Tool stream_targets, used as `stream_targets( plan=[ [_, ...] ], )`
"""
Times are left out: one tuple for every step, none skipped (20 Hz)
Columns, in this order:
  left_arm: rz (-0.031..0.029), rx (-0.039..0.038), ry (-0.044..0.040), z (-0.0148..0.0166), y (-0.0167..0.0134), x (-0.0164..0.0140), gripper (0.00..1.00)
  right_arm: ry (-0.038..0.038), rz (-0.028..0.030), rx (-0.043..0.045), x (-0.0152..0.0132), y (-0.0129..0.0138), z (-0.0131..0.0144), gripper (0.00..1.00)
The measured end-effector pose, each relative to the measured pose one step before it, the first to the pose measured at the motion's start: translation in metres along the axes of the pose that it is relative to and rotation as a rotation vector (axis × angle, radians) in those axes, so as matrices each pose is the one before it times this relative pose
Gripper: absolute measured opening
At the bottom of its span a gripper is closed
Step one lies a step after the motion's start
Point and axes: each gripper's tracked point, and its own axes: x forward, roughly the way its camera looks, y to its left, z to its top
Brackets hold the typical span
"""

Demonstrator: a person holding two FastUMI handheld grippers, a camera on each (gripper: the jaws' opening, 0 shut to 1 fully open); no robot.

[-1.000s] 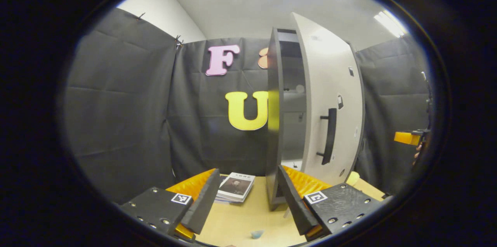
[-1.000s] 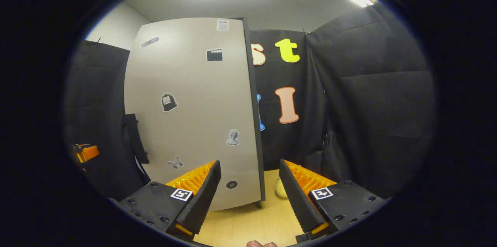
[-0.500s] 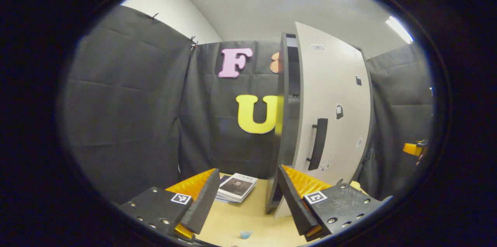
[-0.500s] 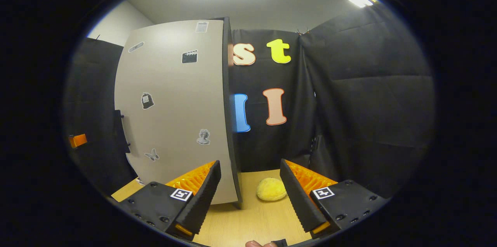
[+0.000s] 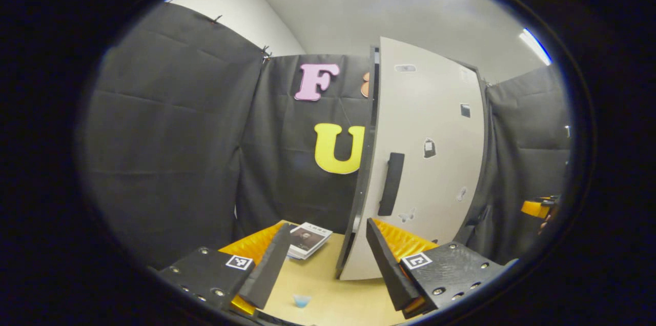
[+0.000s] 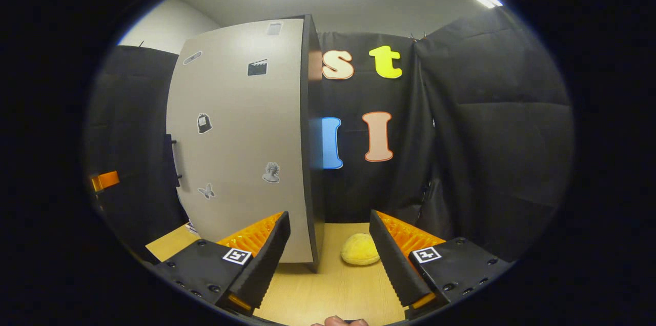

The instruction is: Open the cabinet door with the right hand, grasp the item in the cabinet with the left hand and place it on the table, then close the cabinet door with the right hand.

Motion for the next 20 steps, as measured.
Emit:
stream_targets(
  plan=[
    [-0.01482,0.01873,0.00058,0.00184,-0.00527,0.00061,0.89,-0.0027,-0.00571,0.00476,0.00155,-0.00318,-0.00036,0.98],
    [-0.00703,0.02268,-0.00272,0.00171,-0.00161,0.00038,0.89,-0.00675,-0.00245,0.00943,0.001,-0.00066,-0.00013,0.98],
    [-0.00209,0.02237,-0.00558,0.00424,-0.00053,0.00218,0.89,-0.00837,-0.00667,0.01783,0.00068,-0.00025,-0.00018,0.97],
    [-0.00197,0.01757,-0.00113,0.00011,-0.00045,0.00367,0.89,0.00187,-0.01415,0.02293,0.0005,-0.00314,-0.00349,0.97],
    [-0.00601,0.00407,-0.00405,0.00206,-0.00196,0.00208,0.89,0.00542,-0.01106,0.02478,0.00156,-0.00027,-0.00211,0.97],
    [-0.01869,-0.00748,0.00045,-0.00206,-0.00689,0.00317,0.89,0.00811,-0.00633,0.02355,0.00449,0.00224,0.00029,0.97],
    [-0.02506,-0.00723,0.00599,-0.00245,-0.00694,0.00446,0.89,0.00379,0.00085,0.0171,0.00177,0.00274,0.00055,0.97],
    [-0.01806,0.00254,0.00355,-0.00104,-0.00367,0.00269,0.89,-0.00619,-0.0015,0.00822,0.00129,0.00248,0.00219,0.97],
    [-0.00788,0.01178,0.00013,0.00025,0.00002,0.00333,0.89,-0.00677,-0.0119,-0.00051,0.00027,-0.00093,0.00227,0.98],
    [-0.00542,0.01551,0.00165,-0.00189,0.00099,0.00382,0.89,0.00059,-0.01177,-0.00457,0.00039,-0.00128,-0.00107,0.97],
    [-0.00598,0.01453,-0.00019,-0.00013,0.00111,0.00402,0.89,0.00296,-0.0084,-0.00676,0.00053,0.00052,-0.00022,0.97],
    [-0.0084,0.01023,0.00044,-0.00105,-0.00141,0.00541,0.89,-0.00069,-0.00602,-0.00735,0.00122,0.0012,0.00044,0.97],
    [-0.01948,0.0048,0.00959,-0.00395,-0.00318,0.00506,0.89,0.00232,0.00124,-0.0125,0.00118,0.00303,-0.00027,0.97],
    [-0.01863,0.00121,0.01189,-0.00589,-0.00241,0.00517,0.89,0.00542,0.00163,-0.01454,0.00202,0.00405,-0.00153,0.97],
    [-0.01366,-0.00255,0.00276,-0.00363,-0.00078,0.00393,0.89,0.00229,-0.00414,-0.00973,0.00145,0.00231,0.00008,0.97],
    [-0.01862,-0.0026,-0.00029,-0.00118,-0.00177,0.00365,0.89,-0.00479,-0.00913,0.00046,0.00113,0.00194,0.00282,0.97],
    [-0.01353,0.00152,-0.00174,0.00084,0.00062,0.00303,0.89,-0.0094,-0.00576,0.00854,0.00041,0.00366,0.00425,0.97],
    [-0.00686,0.00523,-0.00165,0.00103,0.00472,0.00239,0.9,-0.01175,-0.00362,0.00759,0.00117,0.00495,0.00411,0.98],
    [-0.00557,0.009,-0.00162,0.00053,0.00513,0.00434,0.89,-0.01247,-0.00806,0.0014,0.00071,0.00396,0.00405,0.98],
    [-0.00124,0.00849,-0.004,0.00216,0.00654,0.00403,0.89,-0.01053,-0.01192,-0.00509,0.00067,0.00252,0.00332,0.97]
  ],
)
